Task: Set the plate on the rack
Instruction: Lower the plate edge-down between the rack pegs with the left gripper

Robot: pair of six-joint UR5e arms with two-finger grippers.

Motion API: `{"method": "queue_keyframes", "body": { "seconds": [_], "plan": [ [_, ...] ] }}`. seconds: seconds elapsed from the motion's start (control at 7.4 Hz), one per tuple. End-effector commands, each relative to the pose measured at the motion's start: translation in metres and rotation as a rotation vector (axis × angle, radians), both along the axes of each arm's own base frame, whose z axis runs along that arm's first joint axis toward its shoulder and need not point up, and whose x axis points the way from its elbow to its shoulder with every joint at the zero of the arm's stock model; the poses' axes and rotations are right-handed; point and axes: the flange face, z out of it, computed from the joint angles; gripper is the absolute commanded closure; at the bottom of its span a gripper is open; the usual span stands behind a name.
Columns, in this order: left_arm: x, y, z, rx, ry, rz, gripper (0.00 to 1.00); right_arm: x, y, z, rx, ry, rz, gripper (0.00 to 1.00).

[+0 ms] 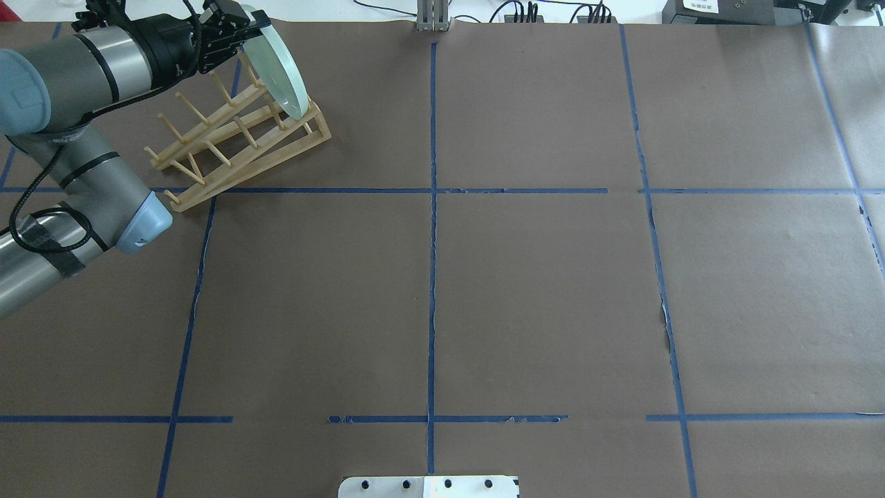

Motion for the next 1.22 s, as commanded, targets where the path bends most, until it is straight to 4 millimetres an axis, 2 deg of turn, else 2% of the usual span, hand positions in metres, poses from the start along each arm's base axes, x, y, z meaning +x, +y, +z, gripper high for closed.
{"method": "queue_keyframes", "body": {
  "seconds": [0.0,0.54,0.81,0.95,1.08],
  "plan": [
    [-0.001,0.0,0.001,0.001,-0.006,-0.001,0.0,0.0,0.0,0.0,-0.001,0.0,0.001,0.0],
    [-0.02,-0.014,0.002,-0.03,-0.063,0.046,0.0,0.0,0.0,0.0,0.001,0.0,0.001,0.0],
    [-0.063,-0.03,-0.006,-0.073,-0.138,0.15,0.0,0.0,0.0,0.0,0.001,0.0,0.0,0.0],
    [-0.079,-0.033,-0.016,-0.094,-0.237,0.209,0.0,0.0,0.0,0.0,0.001,0.0,0.0,0.0],
    [-0.09,-0.038,-0.021,-0.13,-0.419,0.258,0.0,0.0,0.0,0.0,0.001,0.0,0.0,0.0]
  ]
}}
